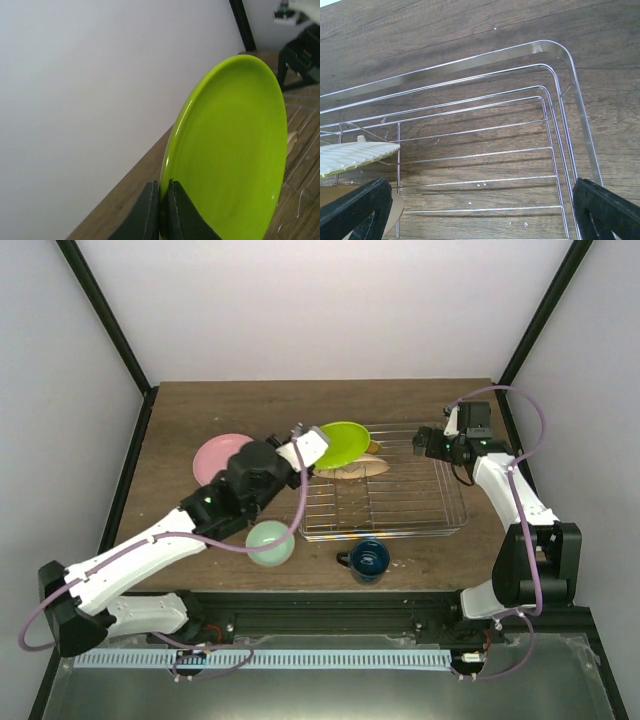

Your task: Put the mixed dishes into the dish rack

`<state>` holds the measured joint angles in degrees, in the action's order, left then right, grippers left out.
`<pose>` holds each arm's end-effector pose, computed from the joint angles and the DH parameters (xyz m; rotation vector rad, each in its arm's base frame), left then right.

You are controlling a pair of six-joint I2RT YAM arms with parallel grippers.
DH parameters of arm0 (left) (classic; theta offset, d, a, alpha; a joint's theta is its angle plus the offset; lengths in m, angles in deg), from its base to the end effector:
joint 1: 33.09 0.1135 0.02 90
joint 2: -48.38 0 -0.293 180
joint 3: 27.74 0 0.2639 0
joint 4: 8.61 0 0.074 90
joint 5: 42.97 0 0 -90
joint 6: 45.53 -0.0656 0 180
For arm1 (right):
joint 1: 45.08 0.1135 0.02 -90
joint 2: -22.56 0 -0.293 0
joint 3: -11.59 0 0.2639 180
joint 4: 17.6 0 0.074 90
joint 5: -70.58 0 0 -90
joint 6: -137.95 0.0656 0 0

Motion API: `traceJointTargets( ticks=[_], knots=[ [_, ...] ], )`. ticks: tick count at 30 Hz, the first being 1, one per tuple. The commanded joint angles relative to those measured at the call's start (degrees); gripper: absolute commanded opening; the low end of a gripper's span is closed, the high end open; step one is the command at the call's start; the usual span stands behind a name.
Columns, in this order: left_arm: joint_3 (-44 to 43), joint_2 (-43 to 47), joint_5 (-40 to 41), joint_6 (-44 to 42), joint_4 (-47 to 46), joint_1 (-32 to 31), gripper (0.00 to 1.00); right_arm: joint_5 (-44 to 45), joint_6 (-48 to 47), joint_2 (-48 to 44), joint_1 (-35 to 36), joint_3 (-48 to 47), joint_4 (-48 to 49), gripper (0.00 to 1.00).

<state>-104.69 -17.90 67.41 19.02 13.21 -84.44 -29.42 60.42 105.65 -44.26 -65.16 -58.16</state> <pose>0.2017 -0.2157 0.4044 0.8764 1.5183 -0.0157 0.3415 0.0163 0.2740 0.1608 2.3914 0.3176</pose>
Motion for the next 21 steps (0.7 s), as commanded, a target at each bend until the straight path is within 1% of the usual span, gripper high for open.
traceJointTargets(
  ticks=[1,2,6,8,10,11,15,21],
  knots=[
    [-0.98,-2.99,17.77,-13.11,-5.33,-6.51,0.0,0.37,-0.73,0.8,-0.82,-0.36,0.43,1.0],
    [-0.47,-3.58,19.8,-15.38,-6.97,-8.13,0.0,0.34,-0.77,0.8,-0.82,-0.42,0.46,1.0],
    [3.47,-6.83,28.91,-28.34,-18.36,-14.06,0.0,0.5,-0.82,0.91,-0.82,-0.52,0.55,1.0],
    [5.75,-8.69,31.68,-35.09,-24.67,-16.42,0.0,0.52,-0.73,1.08,-0.82,-0.55,0.53,1.0],
    [7.24,-9.85,33.05,-39.24,-29.23,-17.64,0.0,0.58,-0.73,1.19,-0.81,-0.63,0.53,1.0],
    [7.44,-10.25,33.32,-39.88,-30.21,-17.92,0.0,0.58,-0.72,1.21,-0.82,-0.63,0.45,1.0],
    [8.45,-10.45,32.65,-39.73,-29.19,-18.77,0.0,0.83,-0.83,1.2,-0.81,-0.72,0.46,1.0],
    [11.58,-12.03,31.75,-43.41,-32.43,-20.22,0.0,1.04,-0.86,1.35,-0.82,-0.73,0.45,1.0]
  ],
)
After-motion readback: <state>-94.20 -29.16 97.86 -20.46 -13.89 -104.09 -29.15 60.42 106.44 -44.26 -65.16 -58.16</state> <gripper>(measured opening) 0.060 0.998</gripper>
